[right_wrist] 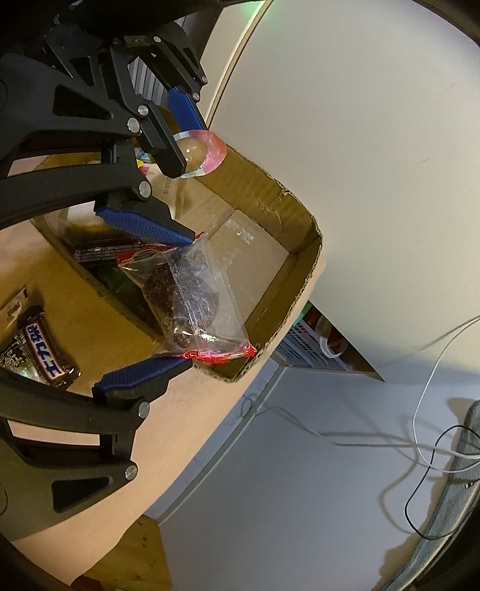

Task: Organize snacks
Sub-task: 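Carry the chocolate ball and chocolate bag into the box and open both tools, then move both tools back over the remaining candies on the table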

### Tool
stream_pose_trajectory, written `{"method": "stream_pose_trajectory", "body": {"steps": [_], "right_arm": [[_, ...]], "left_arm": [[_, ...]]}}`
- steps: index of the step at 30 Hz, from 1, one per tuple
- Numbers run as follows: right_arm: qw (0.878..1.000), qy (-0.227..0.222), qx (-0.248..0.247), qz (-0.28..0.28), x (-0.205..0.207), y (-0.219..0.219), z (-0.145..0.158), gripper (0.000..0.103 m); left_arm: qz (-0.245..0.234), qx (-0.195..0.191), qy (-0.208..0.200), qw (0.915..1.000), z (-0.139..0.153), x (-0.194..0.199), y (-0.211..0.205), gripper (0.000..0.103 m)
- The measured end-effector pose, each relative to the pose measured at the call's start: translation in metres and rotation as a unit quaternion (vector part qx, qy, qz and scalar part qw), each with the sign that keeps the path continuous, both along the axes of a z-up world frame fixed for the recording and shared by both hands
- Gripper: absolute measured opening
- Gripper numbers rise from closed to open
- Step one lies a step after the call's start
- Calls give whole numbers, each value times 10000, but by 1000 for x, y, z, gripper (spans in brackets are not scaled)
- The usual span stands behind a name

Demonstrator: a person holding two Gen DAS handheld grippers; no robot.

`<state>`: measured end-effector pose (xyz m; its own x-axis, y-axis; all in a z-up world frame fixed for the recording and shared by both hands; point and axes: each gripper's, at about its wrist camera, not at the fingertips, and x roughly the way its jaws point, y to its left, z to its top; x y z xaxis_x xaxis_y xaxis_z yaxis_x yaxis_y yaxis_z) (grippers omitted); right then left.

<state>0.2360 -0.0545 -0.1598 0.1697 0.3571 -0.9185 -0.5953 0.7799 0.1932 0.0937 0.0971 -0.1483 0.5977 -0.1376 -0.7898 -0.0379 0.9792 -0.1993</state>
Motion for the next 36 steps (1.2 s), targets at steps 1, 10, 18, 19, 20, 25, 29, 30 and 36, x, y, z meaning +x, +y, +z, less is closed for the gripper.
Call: {"method": "stream_pose_trajectory", "body": {"steps": [1, 10, 18, 19, 20, 25, 29, 30, 36], "right_arm": [[10000, 1, -16, 7, 0, 2, -2, 63], [9999, -23, -101, 63, 0, 8, -6, 69], [9999, -83, -114, -56, 2, 4, -5, 85], [9999, -91, -103, -81, 3, 3, -4, 85], [9999, -89, -95, -104, 3, 2, -4, 86], [9998, -58, -149, -142, 3, 1, -5, 89], [9997, -42, -152, -174, 3, -1, -5, 89], [9997, -37, -153, -182, 3, -3, -4, 89], [9996, -100, -134, -241, -2, -22, 7, 89]], "left_arm": [[9, -4, 6, 10000, 0, 0, 1, 28], [19, 30, 44, 10000, 0, 2, 1, 29], [4, 84, 45, 10000, -1, 3, 0, 50], [-3, 106, 48, 9999, -1, 3, -1, 54], [6, 130, 55, 9999, -1, 3, -1, 61], [-23, 223, 99, 9997, -3, 3, -3, 65], [-39, 255, 62, 9996, -2, 1, -5, 65], [-41, 252, 59, 9997, -1, 1, -5, 65], [-98, 246, -74, 9996, 9, -7, -14, 65]]}}
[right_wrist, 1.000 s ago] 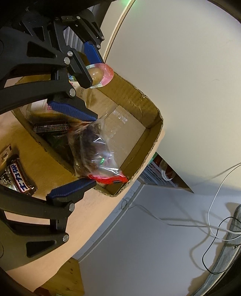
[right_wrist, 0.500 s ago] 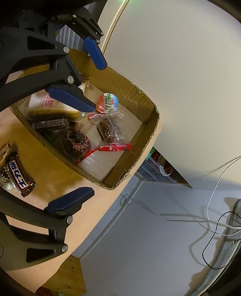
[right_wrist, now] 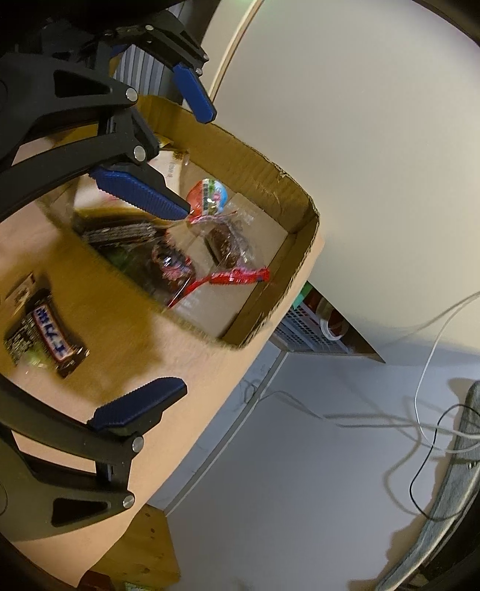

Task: Organize snacks
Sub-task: 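Move both tools back over the remaining candies on the table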

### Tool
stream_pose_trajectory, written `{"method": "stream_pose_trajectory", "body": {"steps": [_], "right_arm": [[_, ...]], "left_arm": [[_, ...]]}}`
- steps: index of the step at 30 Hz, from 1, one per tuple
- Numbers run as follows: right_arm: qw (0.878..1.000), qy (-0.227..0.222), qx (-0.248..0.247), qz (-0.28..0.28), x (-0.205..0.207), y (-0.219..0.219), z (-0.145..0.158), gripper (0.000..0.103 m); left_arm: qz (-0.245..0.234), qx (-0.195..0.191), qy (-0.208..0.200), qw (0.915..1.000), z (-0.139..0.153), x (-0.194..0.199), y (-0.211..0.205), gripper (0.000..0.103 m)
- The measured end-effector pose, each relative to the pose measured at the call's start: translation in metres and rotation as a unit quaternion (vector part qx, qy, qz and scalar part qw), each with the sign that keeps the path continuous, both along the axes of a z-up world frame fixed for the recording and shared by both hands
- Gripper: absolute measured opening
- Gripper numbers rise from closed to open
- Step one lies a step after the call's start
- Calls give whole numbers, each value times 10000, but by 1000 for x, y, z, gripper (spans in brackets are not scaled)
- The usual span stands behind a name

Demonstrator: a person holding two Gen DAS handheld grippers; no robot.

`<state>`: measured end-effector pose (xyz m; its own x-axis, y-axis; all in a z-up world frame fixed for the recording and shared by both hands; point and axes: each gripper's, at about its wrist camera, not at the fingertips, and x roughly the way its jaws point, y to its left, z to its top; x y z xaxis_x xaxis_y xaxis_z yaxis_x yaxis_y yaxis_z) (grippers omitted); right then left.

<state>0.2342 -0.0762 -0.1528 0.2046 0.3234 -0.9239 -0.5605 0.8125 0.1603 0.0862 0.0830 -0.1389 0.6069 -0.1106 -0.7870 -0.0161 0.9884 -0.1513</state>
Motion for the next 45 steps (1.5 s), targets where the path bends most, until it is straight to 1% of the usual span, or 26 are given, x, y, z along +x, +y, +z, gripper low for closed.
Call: {"method": "stream_pose_trajectory", "body": {"steps": [4, 11, 17, 21, 22, 24, 25, 26, 27, 28, 30, 31, 33, 36, 39, 45], "right_arm": [[9999, -15, 27, -103, -6, -31, 8, 89], [9994, 82, 99, -335, -21, -88, 10, 89], [9996, 118, 35, -260, -43, -124, -3, 89], [9999, 125, -115, -17, -62, -134, -16, 89], [9998, 114, -170, 89, -68, -135, -19, 88], [9993, 106, -226, 295, -76, -134, -23, 82], [9987, 128, -241, 437, -81, -134, -25, 81], [9981, 145, -255, 535, -85, -133, -27, 78], [9974, 169, -270, 646, -88, -132, -29, 72], [9965, 224, -276, 763, -92, -130, -32, 68], [9946, 389, -233, 933, -98, -128, -39, 53], [9931, 532, -170, 1030, -102, -127, -43, 51], [9907, 670, -131, 1179, -107, -124, -50, 50], [9882, 751, -125, 1332, -113, -120, -58, 47], [9873, 673, -187, 1426, -113, -113, -62, 46], [9857, 671, -179, 1533, -104, -106, -71, 43]], "left_arm": [[-115, -16, -68, 9999, 5, -8, -11, 65], [-352, -130, -81, 9993, 7, -26, -33, 65], [-560, -239, -50, 9981, 6, -40, -53, 65], [-723, -304, -10, 9969, 5, -51, -71, 63], [-765, -329, 12, 9965, 4, -55, -76, 62], [-883, -351, 91, 9954, 0, -63, -87, 54], [-947, -368, 141, 9947, -2, -66, -92, 50], [-1035, -393, 214, 9936, -5, -71, -99, 48], [-1092, -417, 278, 9928, -8, -74, -104, 45], [-1134, -468, 355, 9918, -12, -78, -109, 42], [-1151, -600, 476, 9904, -19, -84, -115, 37], [-1147, -656, 525, 9898, -22, -87, -118, 36], [-1093, -770, 663, 9888, -32, -91, -122, 36], [-939, -931, 820, 9878, -42, -91, -122, 36], [-843, -967, 868, 9879, -48, -89, -126, 36], [-721, -929, 968, 9883, -62, -89, -133, 36]]}}
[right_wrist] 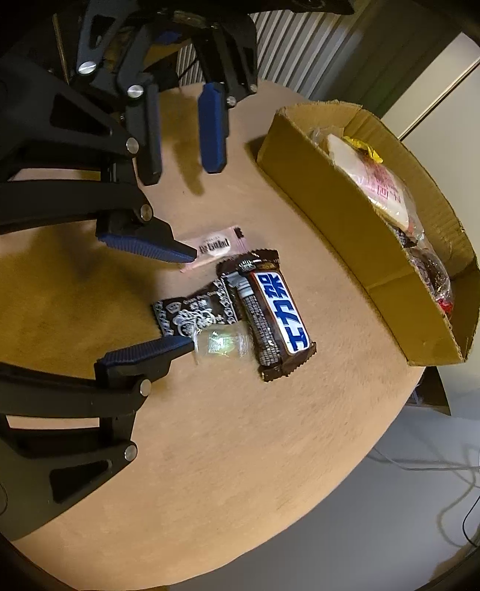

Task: Organize snacks
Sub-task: 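Move both tools back over the remaining candies on the table, then grasp the black-and-white candy packet with the right tool while the left tool grasps the pink-white wrapped candy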

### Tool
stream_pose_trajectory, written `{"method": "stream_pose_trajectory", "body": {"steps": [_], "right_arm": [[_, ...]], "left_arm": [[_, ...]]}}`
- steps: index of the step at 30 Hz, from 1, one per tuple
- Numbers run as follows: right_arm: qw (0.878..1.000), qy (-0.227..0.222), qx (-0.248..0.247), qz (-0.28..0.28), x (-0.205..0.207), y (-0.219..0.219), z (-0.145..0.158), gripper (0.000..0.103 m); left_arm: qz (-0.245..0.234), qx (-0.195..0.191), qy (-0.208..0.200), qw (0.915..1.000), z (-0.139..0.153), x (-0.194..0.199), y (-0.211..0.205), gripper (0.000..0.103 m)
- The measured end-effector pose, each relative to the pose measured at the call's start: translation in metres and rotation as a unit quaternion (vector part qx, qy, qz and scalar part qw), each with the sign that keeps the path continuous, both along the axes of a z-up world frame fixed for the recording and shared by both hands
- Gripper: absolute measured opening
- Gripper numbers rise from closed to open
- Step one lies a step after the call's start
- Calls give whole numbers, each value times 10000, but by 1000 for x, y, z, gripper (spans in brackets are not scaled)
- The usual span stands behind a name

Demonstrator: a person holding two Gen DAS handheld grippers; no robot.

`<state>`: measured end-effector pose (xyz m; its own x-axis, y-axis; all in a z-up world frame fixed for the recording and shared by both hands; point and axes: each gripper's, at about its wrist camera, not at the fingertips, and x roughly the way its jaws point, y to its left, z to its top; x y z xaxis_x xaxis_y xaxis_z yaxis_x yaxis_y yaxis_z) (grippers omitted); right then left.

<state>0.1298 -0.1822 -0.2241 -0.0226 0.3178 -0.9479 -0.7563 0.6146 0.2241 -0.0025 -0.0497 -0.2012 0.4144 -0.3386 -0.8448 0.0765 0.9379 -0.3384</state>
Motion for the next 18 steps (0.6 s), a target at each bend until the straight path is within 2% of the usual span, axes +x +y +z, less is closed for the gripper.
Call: {"method": "stream_pose_trajectory", "body": {"steps": [7, 12, 18], "right_arm": [[9992, -273, -131, 254, 4, 8, -12, 41], [9985, -433, -147, 303, 6, 8, -12, 26], [9990, -395, -23, 209, 10, -2, -12, 26]], "left_arm": [[388, -18, 71, 9992, -16, 4, 2, 36], [515, 37, 94, 9986, -23, 11, -1, 36], [565, 199, 197, 9980, -32, 17, -13, 36]]}}
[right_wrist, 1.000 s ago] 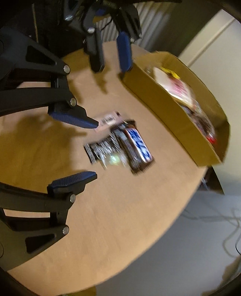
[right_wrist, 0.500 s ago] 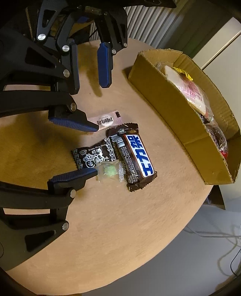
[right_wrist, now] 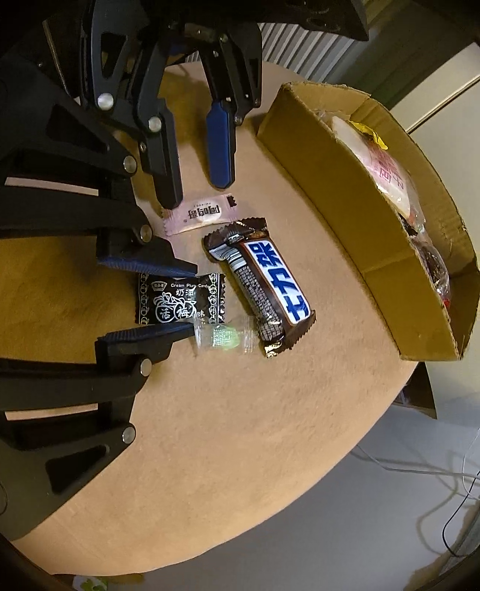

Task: Organize snacks
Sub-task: 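Grasp the black-and-white candy packet with the right tool while the left tool grasps the pink-white wrapped candy, then carry the black-and-white packet and pink-white candy into the box and open both tools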

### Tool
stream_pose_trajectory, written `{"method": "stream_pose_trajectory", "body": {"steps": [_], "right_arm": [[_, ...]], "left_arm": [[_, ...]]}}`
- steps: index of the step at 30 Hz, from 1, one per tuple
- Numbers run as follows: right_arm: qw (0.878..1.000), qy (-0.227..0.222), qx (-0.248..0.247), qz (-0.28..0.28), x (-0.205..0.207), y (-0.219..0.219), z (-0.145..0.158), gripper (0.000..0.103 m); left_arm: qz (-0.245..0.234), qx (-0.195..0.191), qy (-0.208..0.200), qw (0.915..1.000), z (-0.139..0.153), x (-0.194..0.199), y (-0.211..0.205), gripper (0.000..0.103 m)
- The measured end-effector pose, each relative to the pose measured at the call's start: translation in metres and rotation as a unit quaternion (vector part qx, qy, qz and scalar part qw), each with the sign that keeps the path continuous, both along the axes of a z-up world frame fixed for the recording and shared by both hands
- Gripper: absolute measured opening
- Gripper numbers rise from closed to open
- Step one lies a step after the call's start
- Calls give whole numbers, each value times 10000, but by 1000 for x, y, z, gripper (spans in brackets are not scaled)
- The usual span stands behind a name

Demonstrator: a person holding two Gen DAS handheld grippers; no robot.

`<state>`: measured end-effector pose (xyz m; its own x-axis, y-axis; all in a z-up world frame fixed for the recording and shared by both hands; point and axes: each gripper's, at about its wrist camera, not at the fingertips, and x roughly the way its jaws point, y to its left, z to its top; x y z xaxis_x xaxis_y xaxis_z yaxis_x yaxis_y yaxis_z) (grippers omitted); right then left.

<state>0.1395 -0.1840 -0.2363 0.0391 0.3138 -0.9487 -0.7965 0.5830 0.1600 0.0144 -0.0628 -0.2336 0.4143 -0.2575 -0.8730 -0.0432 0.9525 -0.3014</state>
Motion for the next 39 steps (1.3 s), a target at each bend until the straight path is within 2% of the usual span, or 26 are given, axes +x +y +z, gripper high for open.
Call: {"method": "stream_pose_trajectory", "body": {"steps": [7, 12, 17, 18, 29, 39], "right_arm": [[9999, -32, 37, -132, 0, -15, 2, 26], [9996, -20, 113, -261, 5, -32, 3, 26], [9996, -53, 121, -246, 1, -40, 6, 26], [9996, -67, 99, -237, 0, -40, 7, 26], [9993, -130, -135, -333, -7, -31, 11, 26], [9966, 0, -84, -818, -17, -52, 28, 26]], "left_arm": [[22, 278, -98, 9996, -3, 9, -19, 42], [-182, 886, -206, 9957, -5, 13, -43, 41], [-220, 1199, -277, 9921, -10, 14, -51, 22], [-216, 1181, -279, 9924, -10, 14, -50, 19], [-223, 733, -162, 9969, -9, 8, -21, 18], [-434, 412, -251, 9979, 16, 3, 0, 18]]}}
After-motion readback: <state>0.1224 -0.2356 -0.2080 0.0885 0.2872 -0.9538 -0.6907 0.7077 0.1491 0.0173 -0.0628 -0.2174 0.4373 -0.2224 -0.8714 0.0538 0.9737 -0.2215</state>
